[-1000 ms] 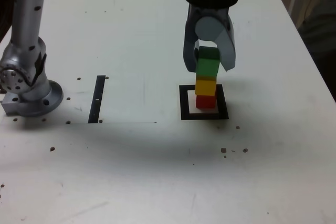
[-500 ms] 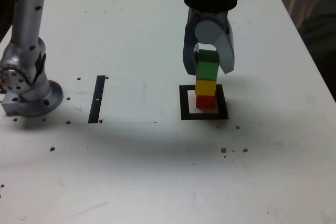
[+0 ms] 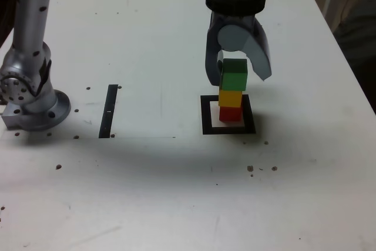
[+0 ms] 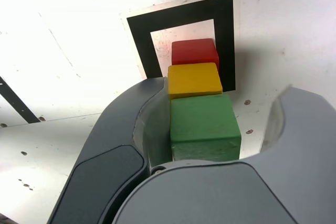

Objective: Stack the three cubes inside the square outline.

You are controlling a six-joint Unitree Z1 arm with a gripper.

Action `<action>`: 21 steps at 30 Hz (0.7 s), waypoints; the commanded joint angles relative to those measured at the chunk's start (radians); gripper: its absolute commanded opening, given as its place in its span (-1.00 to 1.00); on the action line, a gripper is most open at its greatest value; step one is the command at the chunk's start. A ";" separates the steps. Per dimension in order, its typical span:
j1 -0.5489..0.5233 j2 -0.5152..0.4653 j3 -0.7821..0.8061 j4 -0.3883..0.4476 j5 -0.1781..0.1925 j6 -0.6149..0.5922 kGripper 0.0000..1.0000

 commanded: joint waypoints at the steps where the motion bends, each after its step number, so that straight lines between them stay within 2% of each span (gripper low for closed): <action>1: 0.002 -0.013 0.005 -0.005 0.003 0.002 0.99; 13: 0.002 -0.142 0.065 0.004 0.048 -0.017 1.00; 21: 0.002 -0.243 0.151 0.018 0.053 -0.030 1.00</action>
